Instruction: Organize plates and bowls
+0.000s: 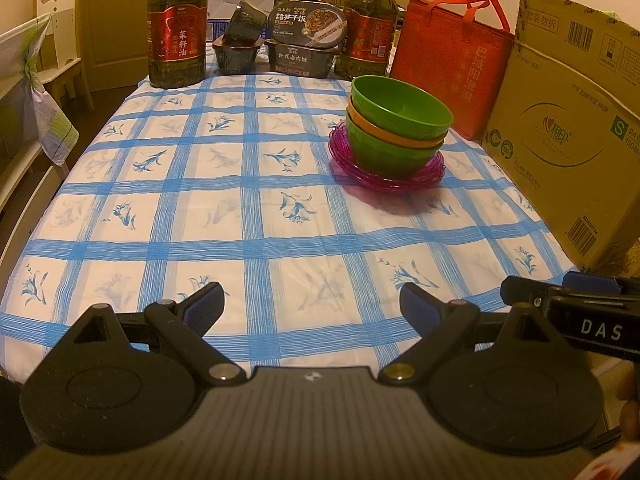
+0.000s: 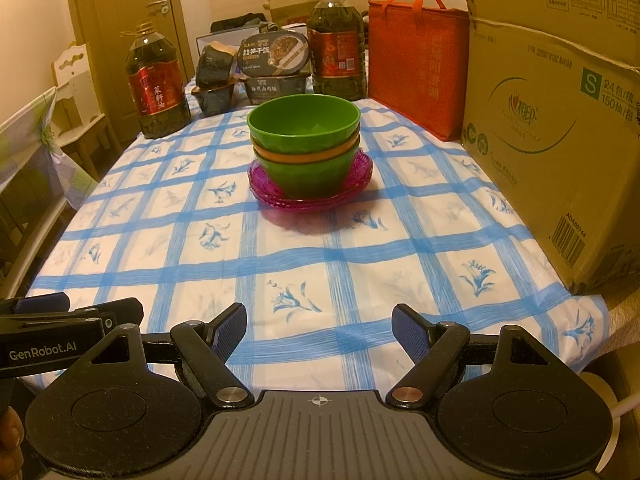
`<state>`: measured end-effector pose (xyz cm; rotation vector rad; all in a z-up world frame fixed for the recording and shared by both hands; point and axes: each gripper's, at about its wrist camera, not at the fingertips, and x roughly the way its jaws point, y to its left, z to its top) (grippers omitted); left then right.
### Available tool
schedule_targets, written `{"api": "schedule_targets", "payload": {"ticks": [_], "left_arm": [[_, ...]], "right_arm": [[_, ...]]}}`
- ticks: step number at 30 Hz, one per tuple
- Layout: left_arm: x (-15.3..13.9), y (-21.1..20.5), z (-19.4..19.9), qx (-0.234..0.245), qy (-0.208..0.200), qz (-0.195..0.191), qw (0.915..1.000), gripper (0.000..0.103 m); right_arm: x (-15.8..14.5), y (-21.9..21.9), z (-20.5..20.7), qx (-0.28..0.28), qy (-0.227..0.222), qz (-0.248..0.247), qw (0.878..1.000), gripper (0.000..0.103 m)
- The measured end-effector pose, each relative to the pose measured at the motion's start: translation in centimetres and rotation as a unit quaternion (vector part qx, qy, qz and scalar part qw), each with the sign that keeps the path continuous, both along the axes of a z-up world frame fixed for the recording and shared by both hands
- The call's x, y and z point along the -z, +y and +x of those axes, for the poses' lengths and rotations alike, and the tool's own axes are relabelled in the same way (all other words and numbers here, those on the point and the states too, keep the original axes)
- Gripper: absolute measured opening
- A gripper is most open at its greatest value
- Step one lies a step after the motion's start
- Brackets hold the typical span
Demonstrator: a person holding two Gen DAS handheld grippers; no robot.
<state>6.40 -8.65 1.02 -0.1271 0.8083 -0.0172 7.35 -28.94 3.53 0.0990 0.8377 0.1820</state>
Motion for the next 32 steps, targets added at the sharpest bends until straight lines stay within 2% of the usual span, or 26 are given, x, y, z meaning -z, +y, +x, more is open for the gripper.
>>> {"api": "schedule_targets", "payload": {"ticks": [32], "left_arm": [[0.06,-0.12,-0.26,0.002,-0.005,0.0,1.0,0.095]], "right_arm": [[0.26,0.07,-0.17,0.0,0.001,0.0,1.0,0.079]]}}
